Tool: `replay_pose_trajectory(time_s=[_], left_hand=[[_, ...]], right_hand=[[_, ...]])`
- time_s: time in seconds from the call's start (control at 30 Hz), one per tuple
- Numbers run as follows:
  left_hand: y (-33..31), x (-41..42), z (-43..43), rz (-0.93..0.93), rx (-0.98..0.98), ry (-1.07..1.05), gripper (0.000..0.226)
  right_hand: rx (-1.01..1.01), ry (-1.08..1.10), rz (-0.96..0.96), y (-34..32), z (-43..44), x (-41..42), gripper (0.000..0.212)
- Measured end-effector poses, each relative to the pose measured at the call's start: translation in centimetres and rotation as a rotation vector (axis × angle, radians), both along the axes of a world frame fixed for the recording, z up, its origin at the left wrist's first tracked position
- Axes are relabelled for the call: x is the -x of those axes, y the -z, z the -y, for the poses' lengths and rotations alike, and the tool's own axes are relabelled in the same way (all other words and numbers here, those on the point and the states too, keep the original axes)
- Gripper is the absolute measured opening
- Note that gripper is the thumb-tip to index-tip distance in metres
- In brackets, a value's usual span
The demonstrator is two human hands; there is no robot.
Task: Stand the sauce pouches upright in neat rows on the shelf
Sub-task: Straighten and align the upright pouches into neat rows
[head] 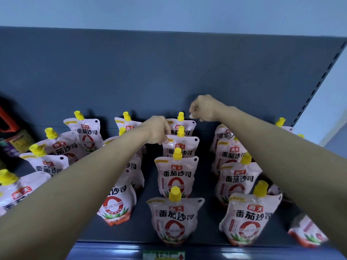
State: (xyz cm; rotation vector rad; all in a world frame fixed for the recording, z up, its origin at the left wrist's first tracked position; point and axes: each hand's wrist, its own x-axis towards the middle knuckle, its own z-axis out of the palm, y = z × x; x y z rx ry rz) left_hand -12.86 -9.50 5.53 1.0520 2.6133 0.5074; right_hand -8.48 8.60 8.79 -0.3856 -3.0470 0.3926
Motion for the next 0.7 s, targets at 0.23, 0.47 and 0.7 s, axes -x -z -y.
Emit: replay_pose_trajectory(time_s=[0.23,0.47,0.7], left_hand=[[-1.1,-0.8,0.5,-0.033,-0.046,0.029,0.021],[-4.0,-2.1,2.9,-0.026,-0.129,0.061,0.018],[-6.0,-2.6,8.3,-0.047,-0.124,0.073,0.016]], right_hand=[[0.027,-0.012,-0.054,-2.2,-0.7,-2.3,0.009],[0.036,-0.052,-0.059,-3.0,2.2,-3.9,0.014],[0.045,-0.147,-0.019,-3.3,6.9,-4.2,0.015]])
